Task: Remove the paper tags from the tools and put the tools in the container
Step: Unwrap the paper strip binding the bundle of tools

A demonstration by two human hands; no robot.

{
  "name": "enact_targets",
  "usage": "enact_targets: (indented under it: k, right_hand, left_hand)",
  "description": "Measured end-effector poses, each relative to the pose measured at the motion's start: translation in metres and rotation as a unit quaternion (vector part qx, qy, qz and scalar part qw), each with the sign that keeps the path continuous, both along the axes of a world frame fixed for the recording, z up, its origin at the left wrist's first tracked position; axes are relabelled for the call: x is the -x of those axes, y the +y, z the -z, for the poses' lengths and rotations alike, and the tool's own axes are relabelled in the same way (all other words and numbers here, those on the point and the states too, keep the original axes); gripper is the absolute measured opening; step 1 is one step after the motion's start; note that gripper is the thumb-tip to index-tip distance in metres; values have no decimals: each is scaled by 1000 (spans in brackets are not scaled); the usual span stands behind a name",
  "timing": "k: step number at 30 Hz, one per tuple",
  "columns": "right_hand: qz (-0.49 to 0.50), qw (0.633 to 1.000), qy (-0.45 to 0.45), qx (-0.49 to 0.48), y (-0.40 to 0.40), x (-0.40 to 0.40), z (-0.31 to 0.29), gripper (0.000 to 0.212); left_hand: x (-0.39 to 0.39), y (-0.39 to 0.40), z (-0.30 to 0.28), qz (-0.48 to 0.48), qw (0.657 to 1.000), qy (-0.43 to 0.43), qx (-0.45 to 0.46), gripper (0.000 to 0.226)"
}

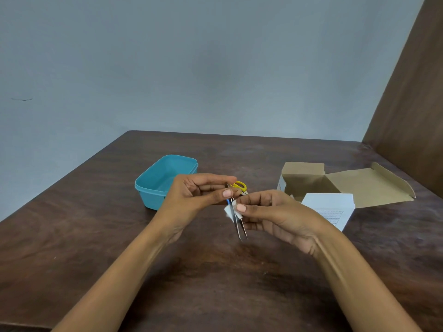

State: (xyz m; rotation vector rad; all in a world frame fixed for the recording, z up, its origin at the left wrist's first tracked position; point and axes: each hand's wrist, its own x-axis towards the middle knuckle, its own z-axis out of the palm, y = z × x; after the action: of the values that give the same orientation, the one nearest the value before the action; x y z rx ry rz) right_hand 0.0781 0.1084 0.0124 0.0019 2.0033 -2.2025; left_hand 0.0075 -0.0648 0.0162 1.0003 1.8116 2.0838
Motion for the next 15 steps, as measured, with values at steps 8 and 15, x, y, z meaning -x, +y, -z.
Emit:
enact_targets:
  k: [8,15]
  right_hand:
    - [75,996,32,-22,-3,0,1,22]
    - [139,984,80,-71,-12,3,2,29]
  left_hand:
    - [2,-1,2,-34,999,-13,36,30]
    - [3,2,4,-71,996,-38,30,20]
